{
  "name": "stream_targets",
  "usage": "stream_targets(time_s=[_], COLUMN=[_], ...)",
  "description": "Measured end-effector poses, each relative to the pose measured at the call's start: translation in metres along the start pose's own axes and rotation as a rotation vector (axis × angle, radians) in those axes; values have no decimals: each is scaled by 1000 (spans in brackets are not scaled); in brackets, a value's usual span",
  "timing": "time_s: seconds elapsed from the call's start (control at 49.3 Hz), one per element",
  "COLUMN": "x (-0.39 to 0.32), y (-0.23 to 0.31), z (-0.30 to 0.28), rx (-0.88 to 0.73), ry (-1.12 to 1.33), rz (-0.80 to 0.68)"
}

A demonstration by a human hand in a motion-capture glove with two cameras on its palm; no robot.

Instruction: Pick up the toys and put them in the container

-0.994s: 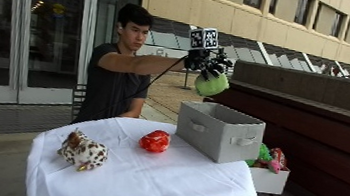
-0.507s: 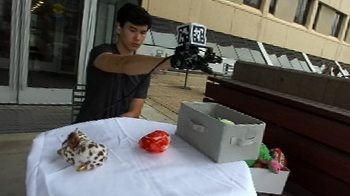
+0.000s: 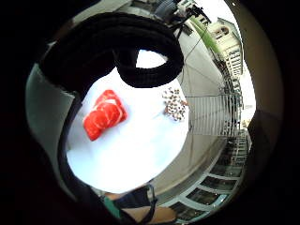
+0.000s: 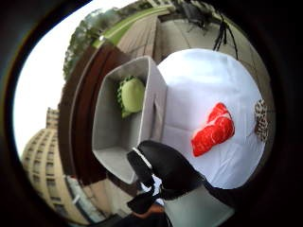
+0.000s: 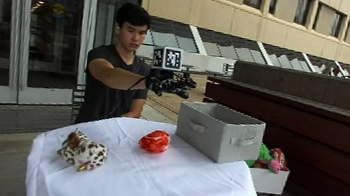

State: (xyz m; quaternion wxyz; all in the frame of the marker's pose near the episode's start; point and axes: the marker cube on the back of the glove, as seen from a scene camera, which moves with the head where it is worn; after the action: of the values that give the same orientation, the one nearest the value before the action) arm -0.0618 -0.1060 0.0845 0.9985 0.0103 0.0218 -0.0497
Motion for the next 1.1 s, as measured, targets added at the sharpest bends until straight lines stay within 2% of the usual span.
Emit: stream_targets(time_s=[0.365, 0.527, 0.75, 0.933, 1.095], x=[16, 31, 27, 27, 24], y=[23, 36, 53, 54, 47], z=[113, 174, 169, 164, 150], rx=[-181, -357, -198, -63, -26], ry=[17, 63, -69, 35, 27], rz=[3, 46, 118, 95, 77])
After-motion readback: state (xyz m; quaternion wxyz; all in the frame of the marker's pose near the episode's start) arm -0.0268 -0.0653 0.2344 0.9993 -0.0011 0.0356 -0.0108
